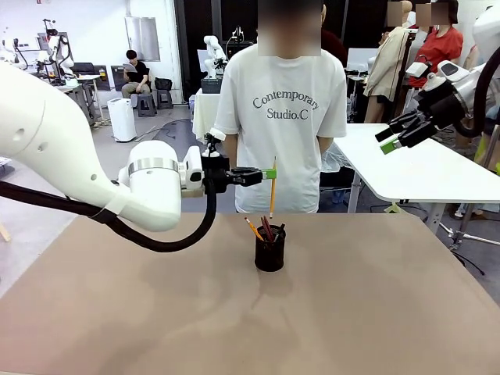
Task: Place the pens into the pen holder.
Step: Pick up a writing instrument from the table and place it into the Pen holder.
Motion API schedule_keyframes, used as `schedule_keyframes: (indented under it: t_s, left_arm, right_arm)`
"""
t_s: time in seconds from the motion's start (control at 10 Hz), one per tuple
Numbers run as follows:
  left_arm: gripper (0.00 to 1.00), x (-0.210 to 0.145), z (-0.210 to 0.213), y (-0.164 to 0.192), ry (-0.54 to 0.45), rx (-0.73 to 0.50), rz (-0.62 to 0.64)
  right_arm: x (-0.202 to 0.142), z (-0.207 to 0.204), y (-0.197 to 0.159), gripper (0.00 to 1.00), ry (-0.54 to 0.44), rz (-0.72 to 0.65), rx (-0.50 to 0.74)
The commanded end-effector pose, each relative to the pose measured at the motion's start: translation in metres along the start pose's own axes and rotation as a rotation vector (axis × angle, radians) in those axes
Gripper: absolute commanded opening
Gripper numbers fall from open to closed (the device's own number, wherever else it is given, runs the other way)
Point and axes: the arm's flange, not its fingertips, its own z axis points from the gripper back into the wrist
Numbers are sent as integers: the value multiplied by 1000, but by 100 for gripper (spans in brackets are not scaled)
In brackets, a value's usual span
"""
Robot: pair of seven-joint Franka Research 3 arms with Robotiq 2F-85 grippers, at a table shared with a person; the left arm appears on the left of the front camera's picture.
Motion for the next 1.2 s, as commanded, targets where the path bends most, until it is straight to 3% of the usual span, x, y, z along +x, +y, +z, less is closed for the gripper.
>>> schedule_keyframes:
  t_s: [0.0,0.3,1.0,1.1]
  left_arm:
    - [0,-6,-3,7,-9,-17,-35]
    - [0,-19,-10,9,-10,-43,-103]
    - [0,-56,-11,24,32,-20,-122]
    - [4,-59,-12,26,25,-10,-149]
  right_arm:
    - [3,0,1,100,-2,-13,-8]
    - [3,0,1,100,-2,-13,-8]
    - [3,0,1,100,-2,-13,-8]
    - [3,0,1,100,-2,-13,-8]
